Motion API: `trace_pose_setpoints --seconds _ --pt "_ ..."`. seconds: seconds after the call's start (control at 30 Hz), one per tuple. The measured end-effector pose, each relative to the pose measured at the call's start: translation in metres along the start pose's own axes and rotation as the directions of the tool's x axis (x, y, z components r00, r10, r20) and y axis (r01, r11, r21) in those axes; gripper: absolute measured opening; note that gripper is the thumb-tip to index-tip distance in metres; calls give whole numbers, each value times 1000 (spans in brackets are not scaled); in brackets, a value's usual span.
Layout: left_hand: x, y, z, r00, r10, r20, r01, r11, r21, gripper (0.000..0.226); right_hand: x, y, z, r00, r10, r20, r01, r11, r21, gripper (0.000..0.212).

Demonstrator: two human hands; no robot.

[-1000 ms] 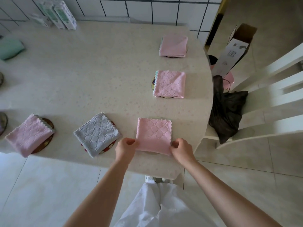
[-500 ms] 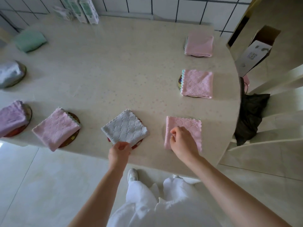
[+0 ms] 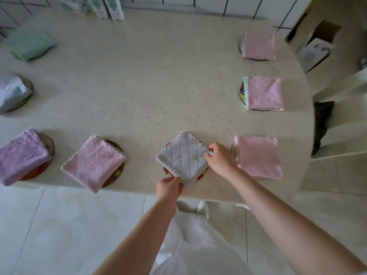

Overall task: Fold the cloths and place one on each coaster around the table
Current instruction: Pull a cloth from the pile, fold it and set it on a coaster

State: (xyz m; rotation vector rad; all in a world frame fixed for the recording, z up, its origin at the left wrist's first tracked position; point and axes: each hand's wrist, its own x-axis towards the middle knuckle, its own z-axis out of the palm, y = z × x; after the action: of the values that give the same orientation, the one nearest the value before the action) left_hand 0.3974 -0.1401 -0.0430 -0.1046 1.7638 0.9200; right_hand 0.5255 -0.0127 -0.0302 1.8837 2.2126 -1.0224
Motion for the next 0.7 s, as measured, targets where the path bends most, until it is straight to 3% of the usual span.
trace_pose_setpoints --seconds 0.13,0.27,0.5,0.6,0.7 --pt "-3 8 6 994 -93 51 98 988 -119 11 8 -9 -6 995 96 29 -98 994 52 21" --pt "-3 21 1 992 -48 120 65 988 -143 7 8 -10 -11 991 127 46 -134 970 202 33" --pt "15 44 -21 965 257 53 -262 946 190 13 -21 0 10 968 245 62 -242 824 512 12" --pt "22 52 -27 956 290 44 -291 921 260 23 -39 0 30 946 296 130 -310 713 630 14" --pt "28 50 -32 957 289 20 -280 904 324 23 -48 -1 40 941 312 130 -320 700 639 13"
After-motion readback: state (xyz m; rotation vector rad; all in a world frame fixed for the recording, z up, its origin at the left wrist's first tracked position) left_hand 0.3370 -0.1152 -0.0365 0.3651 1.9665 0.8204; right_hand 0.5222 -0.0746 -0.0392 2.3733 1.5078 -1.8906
